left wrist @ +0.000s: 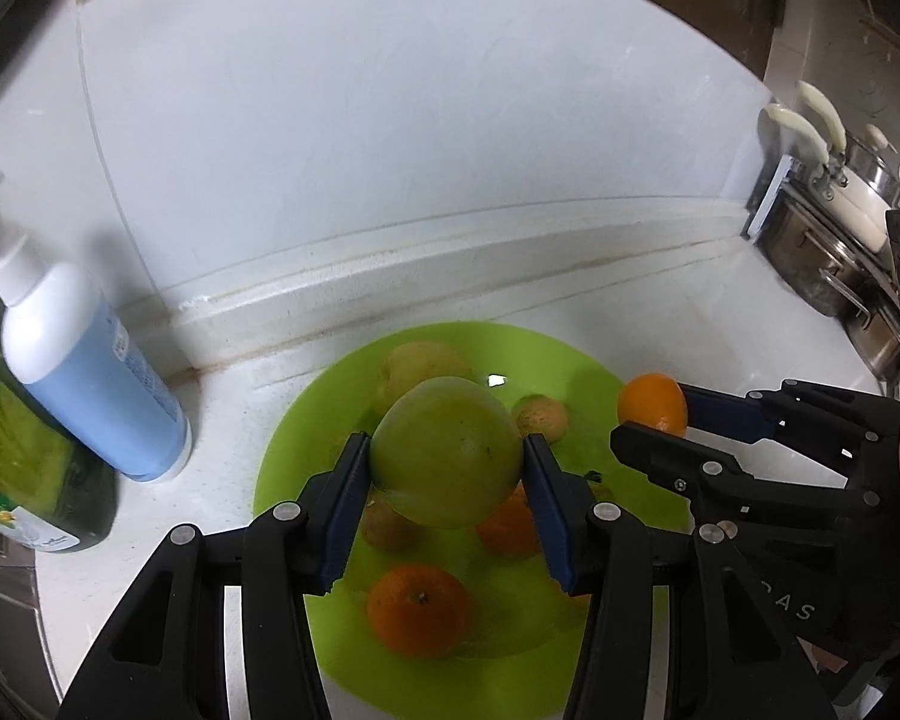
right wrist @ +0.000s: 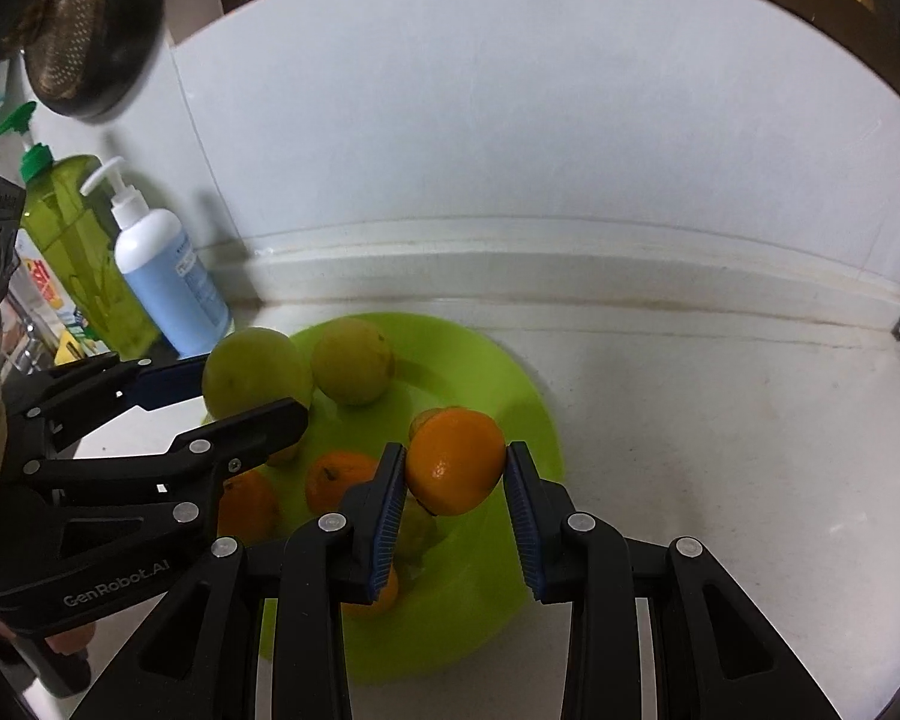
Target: Organize fruits
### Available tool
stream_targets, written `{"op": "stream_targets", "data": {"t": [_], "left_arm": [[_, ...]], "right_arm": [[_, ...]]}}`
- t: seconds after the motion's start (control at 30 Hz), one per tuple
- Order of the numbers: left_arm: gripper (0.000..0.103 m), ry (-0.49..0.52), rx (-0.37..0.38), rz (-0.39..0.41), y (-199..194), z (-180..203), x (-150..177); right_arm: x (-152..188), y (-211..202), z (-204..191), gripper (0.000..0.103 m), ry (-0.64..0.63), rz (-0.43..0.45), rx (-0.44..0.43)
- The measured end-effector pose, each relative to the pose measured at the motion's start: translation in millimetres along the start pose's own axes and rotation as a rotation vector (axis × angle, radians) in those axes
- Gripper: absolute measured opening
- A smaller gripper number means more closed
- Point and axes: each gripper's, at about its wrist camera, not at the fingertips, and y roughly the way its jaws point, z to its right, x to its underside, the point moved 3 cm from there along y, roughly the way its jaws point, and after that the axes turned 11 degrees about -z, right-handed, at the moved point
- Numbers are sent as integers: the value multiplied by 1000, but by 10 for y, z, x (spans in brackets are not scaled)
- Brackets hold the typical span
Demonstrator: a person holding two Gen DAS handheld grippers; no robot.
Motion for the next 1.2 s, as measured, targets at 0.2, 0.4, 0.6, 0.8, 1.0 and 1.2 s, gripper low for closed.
{"op": "stream_targets", "data": {"t": [0.2,0.4,0.6,0.8,1.0,1.2], "left_arm": [[50,-15,13,-32,123,-41,-25],[50,-27,14,-61,188,-31,-8],[52,-25,6,-25,53,-46,-6],[55,-57,-59,9,-100,-160,38],[57,-76,-94,18,-147,-214,77],[59,-81,-112,41,-240,-186,117]], "right_arm": [[-27,131,4,34,0,-23,-2],[-42,222,-21,34,-2,-41,-3],[-57,240,-46,34,-4,-43,-5],[-63,234,-62,34,-3,-42,-5],[-63,202,-83,44,-9,-30,-2],[-24,109,-89,44,-7,-20,3]]}}
